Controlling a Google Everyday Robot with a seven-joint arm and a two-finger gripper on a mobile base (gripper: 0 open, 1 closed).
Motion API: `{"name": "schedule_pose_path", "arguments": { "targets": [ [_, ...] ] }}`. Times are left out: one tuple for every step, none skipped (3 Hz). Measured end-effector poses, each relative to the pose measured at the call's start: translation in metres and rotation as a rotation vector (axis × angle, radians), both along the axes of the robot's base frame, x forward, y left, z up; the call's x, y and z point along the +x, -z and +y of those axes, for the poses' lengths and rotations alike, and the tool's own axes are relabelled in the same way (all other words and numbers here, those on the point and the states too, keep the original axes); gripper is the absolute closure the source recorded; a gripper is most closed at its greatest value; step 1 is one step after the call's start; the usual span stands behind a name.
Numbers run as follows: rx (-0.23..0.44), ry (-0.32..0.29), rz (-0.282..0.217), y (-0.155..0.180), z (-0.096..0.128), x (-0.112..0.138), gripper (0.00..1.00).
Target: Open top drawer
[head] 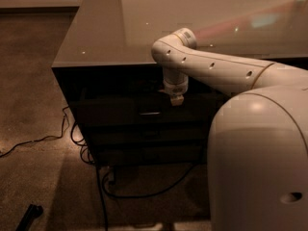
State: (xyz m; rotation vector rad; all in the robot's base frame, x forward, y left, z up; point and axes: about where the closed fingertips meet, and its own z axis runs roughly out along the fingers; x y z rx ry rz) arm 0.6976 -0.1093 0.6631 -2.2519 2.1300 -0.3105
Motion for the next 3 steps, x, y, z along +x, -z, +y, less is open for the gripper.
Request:
{"name": "schedule_pose_path", "arguments": {
  "targets": [
    [0.0,0.0,0.0,0.0,0.0,0.0,0.81],
    [0.0,0.0,0.0,0.0001,0.0,0.0,0.58],
    [0.0,0.0,0.0,0.0001,0.0,0.0,0.35]
  ]
}}
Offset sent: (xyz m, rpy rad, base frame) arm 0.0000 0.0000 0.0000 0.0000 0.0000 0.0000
